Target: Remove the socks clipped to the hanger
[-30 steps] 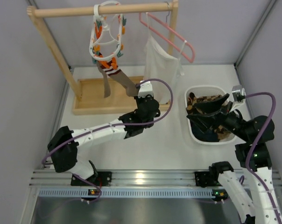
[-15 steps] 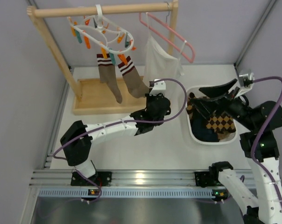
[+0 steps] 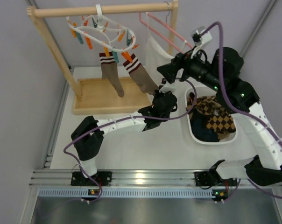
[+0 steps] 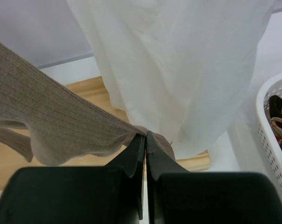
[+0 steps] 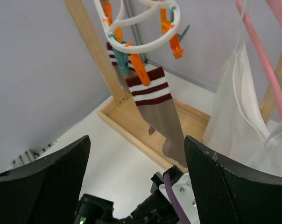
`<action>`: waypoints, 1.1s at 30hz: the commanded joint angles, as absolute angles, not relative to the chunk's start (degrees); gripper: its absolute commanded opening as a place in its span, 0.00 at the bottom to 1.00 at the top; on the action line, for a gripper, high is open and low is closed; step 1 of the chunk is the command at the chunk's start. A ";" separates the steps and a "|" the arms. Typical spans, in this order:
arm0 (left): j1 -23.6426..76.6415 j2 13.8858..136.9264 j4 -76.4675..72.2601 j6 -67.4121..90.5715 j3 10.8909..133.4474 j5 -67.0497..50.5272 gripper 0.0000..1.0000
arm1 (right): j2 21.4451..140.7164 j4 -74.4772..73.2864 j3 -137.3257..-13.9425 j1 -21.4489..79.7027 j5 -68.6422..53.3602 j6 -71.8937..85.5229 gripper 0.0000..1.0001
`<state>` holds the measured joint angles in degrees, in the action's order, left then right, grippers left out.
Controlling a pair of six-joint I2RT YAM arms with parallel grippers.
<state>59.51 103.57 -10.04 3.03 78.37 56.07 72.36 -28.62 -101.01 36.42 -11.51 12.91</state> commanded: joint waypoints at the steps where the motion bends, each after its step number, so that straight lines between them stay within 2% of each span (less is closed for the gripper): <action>1: 59.41 103.27 -12.22 0.71 80.86 52.30 0.00 | 78.98 -35.42 -107.92 41.81 2.17 7.39 0.78; 10: 59.41 105.03 -12.74 -4.65 82.53 48.08 0.00 | 98.25 -37.79 -126.54 54.74 23.54 -2.97 0.78; 15: 59.50 104.42 -13.27 -4.83 82.53 47.20 0.00 | 104.84 -34.64 -130.87 55.90 31.18 -6.15 0.78; 27: 59.33 103.97 -14.85 -5.27 81.39 45.62 0.00 | 113.19 -24.17 -135.79 55.90 37.18 -11.43 0.68; 33: 59.06 103.80 -15.29 -4.31 80.77 44.47 0.00 | 115.31 -19.34 -136.14 55.99 40.43 -12.83 0.68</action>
